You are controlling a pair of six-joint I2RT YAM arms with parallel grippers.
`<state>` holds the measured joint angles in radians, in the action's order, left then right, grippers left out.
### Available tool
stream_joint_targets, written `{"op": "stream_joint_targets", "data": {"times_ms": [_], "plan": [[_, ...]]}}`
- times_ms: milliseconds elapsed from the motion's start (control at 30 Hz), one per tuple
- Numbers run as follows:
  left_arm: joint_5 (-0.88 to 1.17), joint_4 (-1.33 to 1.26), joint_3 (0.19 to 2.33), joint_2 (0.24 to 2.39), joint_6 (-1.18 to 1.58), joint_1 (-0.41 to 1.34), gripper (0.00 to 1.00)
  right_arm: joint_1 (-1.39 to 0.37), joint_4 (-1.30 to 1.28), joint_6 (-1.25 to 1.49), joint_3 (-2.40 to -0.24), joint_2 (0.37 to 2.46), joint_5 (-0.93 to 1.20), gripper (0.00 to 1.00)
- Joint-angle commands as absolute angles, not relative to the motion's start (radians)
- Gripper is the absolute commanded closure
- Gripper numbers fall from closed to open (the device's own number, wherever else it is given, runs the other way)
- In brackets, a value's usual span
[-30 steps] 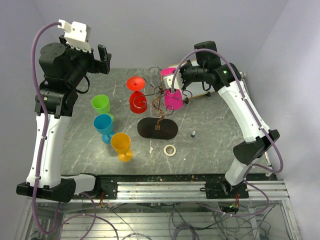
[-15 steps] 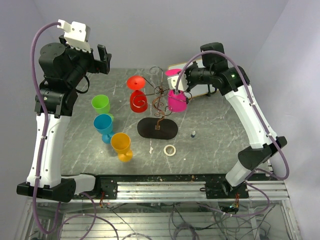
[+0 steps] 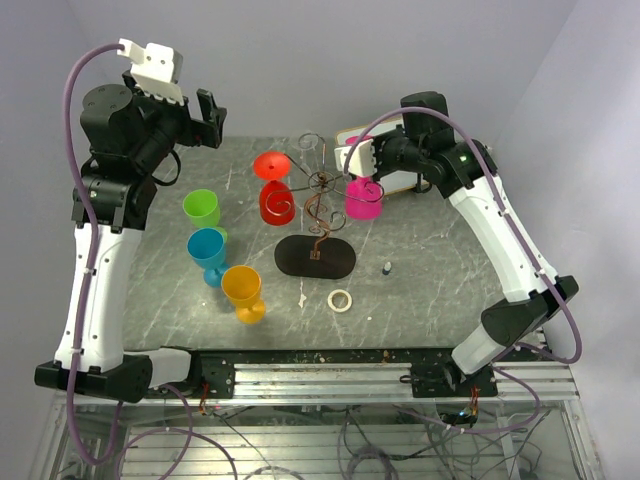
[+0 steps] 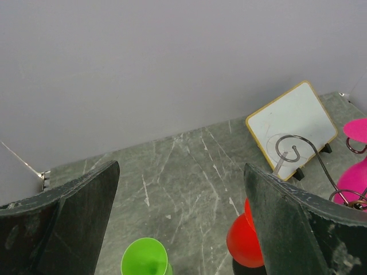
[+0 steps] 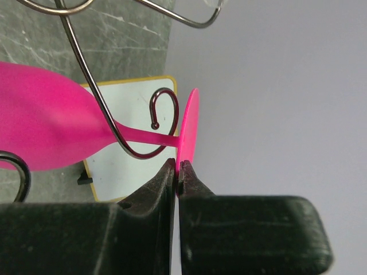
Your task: Place the wine glass upside down on the wine glass rack
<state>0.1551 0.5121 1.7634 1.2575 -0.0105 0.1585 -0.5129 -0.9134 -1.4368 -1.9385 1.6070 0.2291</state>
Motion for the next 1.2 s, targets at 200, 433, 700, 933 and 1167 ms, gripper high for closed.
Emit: {"op": "stream_joint_targets", "data": {"times_ms": [200,433,700,933,1167], "plan": [[0.192,0.456,1.739,1.253,-0.008,0.149,0.0,-0.517,-0.813,-1.378,-1.914,1.593,0.144,1.0],[0.199,0.462,1.733,1.247,-0.019,0.149,0.01,-0.517,-0.787,-1.355,-1.905,1.606,0.161,0.99],[0.213,0.473,1.739,1.248,-0.025,0.149,0.01,-0.525,-0.793,-1.346,-1.92,1.623,0.21,0.98],[0.225,0.475,1.737,1.248,-0.029,0.149,0.01,-0.541,-0.805,-1.352,-1.917,1.636,0.226,0.98],[0.233,0.463,1.719,1.244,-0.029,0.149,0.01,-0.548,-0.847,-1.374,-1.923,1.636,0.245,0.96]]}}
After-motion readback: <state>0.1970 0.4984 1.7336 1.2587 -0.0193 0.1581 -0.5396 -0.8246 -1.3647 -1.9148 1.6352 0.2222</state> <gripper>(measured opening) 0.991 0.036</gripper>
